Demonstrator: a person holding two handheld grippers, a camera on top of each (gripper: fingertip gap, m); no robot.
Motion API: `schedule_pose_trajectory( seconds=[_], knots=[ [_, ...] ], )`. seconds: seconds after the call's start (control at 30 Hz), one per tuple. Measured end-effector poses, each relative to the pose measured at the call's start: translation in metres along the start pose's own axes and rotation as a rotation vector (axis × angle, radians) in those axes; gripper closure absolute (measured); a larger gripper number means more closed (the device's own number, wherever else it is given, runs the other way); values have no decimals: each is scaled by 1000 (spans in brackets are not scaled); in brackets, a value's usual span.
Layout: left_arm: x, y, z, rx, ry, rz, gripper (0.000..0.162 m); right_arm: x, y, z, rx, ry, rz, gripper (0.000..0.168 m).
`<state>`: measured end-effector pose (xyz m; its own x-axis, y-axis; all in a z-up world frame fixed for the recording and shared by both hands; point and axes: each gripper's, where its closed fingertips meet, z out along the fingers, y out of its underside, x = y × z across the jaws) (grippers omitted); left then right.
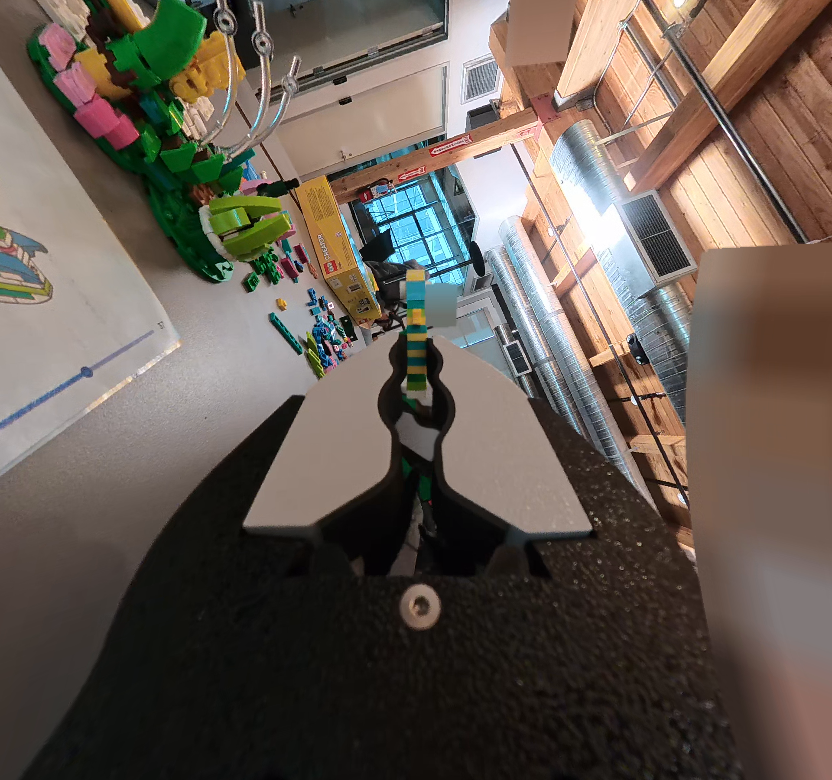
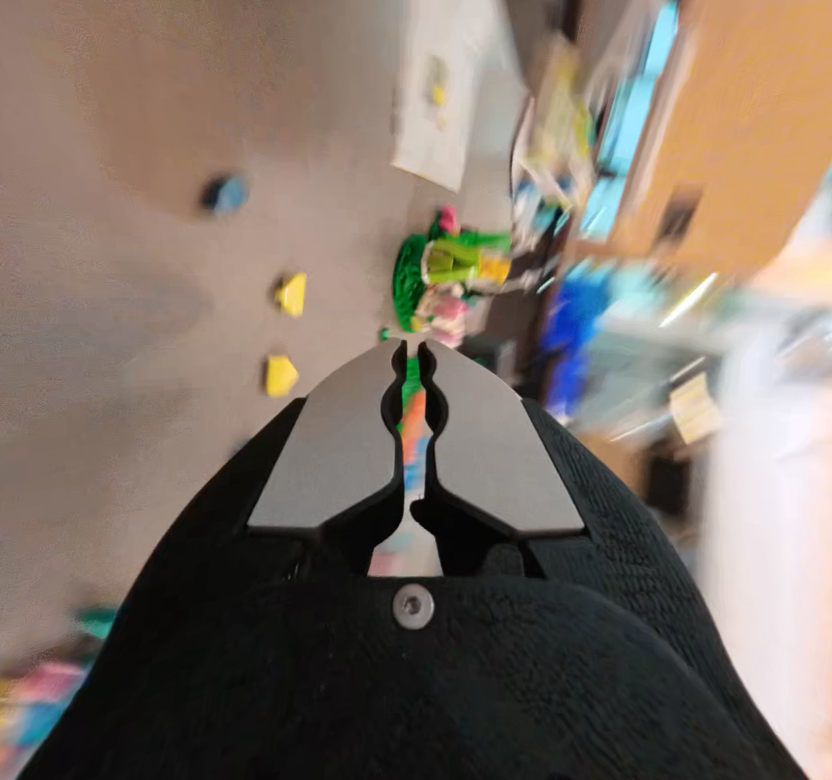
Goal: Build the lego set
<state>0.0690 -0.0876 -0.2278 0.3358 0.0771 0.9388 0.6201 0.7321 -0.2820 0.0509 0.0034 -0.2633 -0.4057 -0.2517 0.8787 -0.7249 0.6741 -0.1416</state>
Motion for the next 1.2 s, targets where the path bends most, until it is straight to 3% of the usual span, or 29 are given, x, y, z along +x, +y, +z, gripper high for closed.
schedule_pose_trajectory(
  seconds=[0.07,0.1,0.2,0.27,0.37,0.53,0.8,0.97,1.2],
  knots=[
    [-1,-1,0,5,-4,13,154,-3,-9,0,-4,-144,586,163],
    [-1,-2,0,7,-3,14,154,-4,-10,2,-23,-188,785,162],
    [-2,1,0,-1,-5,25,154,-12,-6,7,-91,-274,1142,159],
    [-3,4,0,-11,0,25,155,-21,-10,13,-94,-323,1274,158],
    [-2,8,1,-26,33,-8,155,-35,-10,21,-132,-320,1316,156],
    [-8,13,2,-48,36,-40,155,-46,0,24,-228,-271,1222,147],
    [-8,20,6,-75,64,-60,155,-51,15,16,-298,-331,1126,148],
    [-8,22,7,-86,63,-53,155,-51,13,12,-250,-381,1200,148],
    [-8,24,8,-95,64,-45,155,-52,15,11,-232,-377,1128,147]
  ],
)
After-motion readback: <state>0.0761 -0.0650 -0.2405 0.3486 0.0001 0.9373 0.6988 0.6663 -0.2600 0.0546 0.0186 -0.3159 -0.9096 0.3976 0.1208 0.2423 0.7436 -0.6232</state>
